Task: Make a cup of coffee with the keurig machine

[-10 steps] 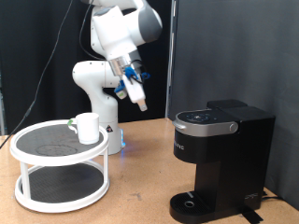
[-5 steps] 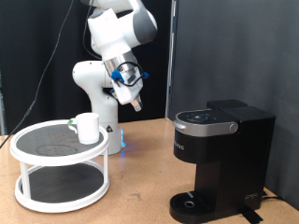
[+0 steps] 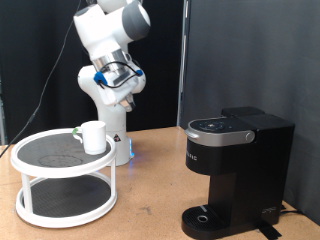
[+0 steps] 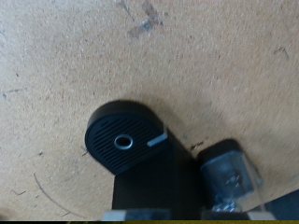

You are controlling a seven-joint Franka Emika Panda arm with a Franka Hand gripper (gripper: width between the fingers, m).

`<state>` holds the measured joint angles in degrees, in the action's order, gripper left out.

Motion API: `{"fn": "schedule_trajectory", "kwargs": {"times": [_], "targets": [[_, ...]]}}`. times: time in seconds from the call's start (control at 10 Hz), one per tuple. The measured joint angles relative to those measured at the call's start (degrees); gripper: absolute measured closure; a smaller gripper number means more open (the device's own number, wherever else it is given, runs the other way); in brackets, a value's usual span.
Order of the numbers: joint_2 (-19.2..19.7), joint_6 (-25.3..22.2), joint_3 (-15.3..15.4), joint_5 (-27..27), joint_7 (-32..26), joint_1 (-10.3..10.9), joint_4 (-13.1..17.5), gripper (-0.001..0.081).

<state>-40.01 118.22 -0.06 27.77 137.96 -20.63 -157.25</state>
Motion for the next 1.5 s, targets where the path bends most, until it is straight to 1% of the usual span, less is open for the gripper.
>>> {"fn": "schedule_trajectory", "kwargs": {"times": [0.2, 0.4, 0.6, 0.7, 0.9, 1.1, 1.2, 1.4, 1.5], "targets": [[-1.96, -4.07, -2.77, -3.91, -3.74, -1.58, 0.03, 0.0806], [-4.16, -7.03, -5.69, -5.14, -6.55, -2.87, 0.04, 0.0806], [-4.06, -7.01, -5.55, -5.28, -6.93, -2.90, -0.18, 0.0806], [-4.37, -7.21, -6.27, -5.99, -8.00, -3.19, -0.52, 0.0806], [-5.64, -7.80, -9.10, -8.03, -11.30, -5.11, -1.13, 0.0806], [-7.26, -7.11, -12.66, -8.15, -14.12, -7.64, -1.50, 0.0806], [-7.81, -7.16, -14.49, -8.16, -15.79, -8.54, -1.44, 0.0806], [-8.17, -7.30, -17.46, -8.16, -18.72, -9.17, -0.98, 0.0806], [-8.19, -7.46, -18.32, -8.16, -19.61, -9.19, -0.68, 0.0806]]}}
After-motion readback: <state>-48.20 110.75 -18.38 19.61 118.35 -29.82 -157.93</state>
